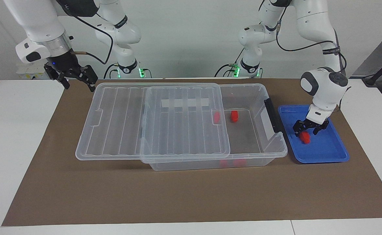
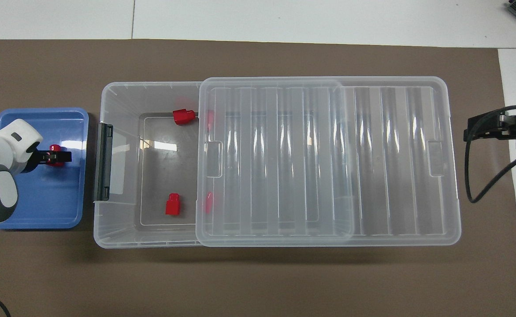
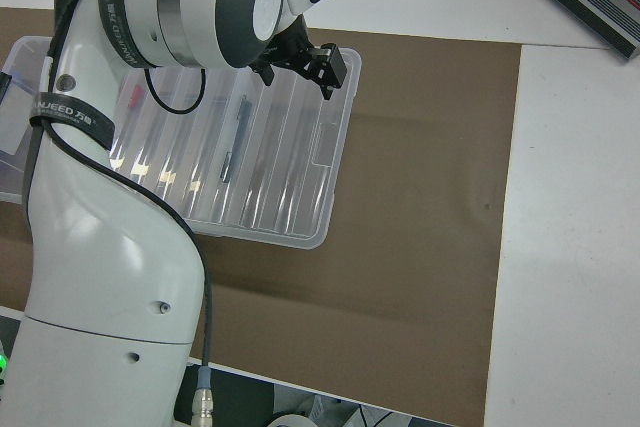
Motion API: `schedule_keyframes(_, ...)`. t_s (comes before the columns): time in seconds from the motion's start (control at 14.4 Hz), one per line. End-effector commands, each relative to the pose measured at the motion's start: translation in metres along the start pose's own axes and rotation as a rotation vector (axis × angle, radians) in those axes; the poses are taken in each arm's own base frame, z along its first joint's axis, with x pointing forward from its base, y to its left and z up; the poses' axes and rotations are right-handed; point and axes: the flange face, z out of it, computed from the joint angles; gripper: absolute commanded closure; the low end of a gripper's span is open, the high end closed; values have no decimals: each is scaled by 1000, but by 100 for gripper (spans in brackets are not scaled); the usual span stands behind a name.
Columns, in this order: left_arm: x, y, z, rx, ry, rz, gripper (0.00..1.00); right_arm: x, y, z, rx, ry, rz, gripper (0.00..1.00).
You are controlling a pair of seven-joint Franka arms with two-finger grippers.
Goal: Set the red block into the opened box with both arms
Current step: 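Lift the red block off the blue tray with the left gripper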
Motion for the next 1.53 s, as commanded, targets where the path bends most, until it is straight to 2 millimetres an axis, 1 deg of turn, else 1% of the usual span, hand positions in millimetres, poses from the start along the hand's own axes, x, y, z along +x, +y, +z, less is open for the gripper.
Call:
schedule_keyframes(0.0,2,-2,5,4,14,14,0,-12,-3,-5,-2,-19,-5,0)
schedule_keyframes(0.14,3,-2,5,4,15,34,0,-20,-3,-5,-7,-53,-9,0)
schedule_keyframes(0.21,3,-3,4,5,16,33,2,-21,-4,-4,-5,-59,-11,0)
schedule_keyframes(0.28,3,-3,4,5,17,33,8,-20,-5,-7,0,-51,-10,0)
schedule_keyframes(0.42,3,-2,4,4,17,34,26,-19,-7,-10,24,-46,-10,0)
schedule_keyframes(0.49,3,-2,4,4,17,34,37,-21,-10,-10,23,-52,-15,0)
schedule_keyframes(0.63,3,-2,5,4,15,34,65,-27,-11,-11,19,-64,-12,0)
schedule_keyframes(0.7,3,-2,5,4,15,34,77,-27,-13,-11,13,-61,-17,0)
schedule_keyframes(0.77,2,-2,5,4,14,36,88,-27,-15,-11,11,-53,-20,0)
schedule_keyframes(0.84,2,-2,5,3,11,36,97,-27,-15,-10,11,-53,-20,0)
schedule_keyframes(0.91,3,-2,5,3,11,36,100,-25,-16,-9,5,-44,-21,0)
schedule_keyframes(1.04,7,-1,0,2,8,38,100,-25,-21,-9,-5,-28,-29,0)
schedule_keyframes(1.11,11,-2,-5,0,-4,37,100,-25,-19,-9,-3,-27,-23,0)
schedule_keyframes(1.18,18,-2,-16,-4,-25,39,100,-24,-16,-9,2,-28,-22,0)
schedule_keyframes(1.39,39,-3,-65,-17,-91,37,100,-24,-14,-9,5,-28,-24,0)
schedule_keyframes(1.46,46,2,-83,-22,-106,43,100,-23,-14,-9,9,-32,-26,0)
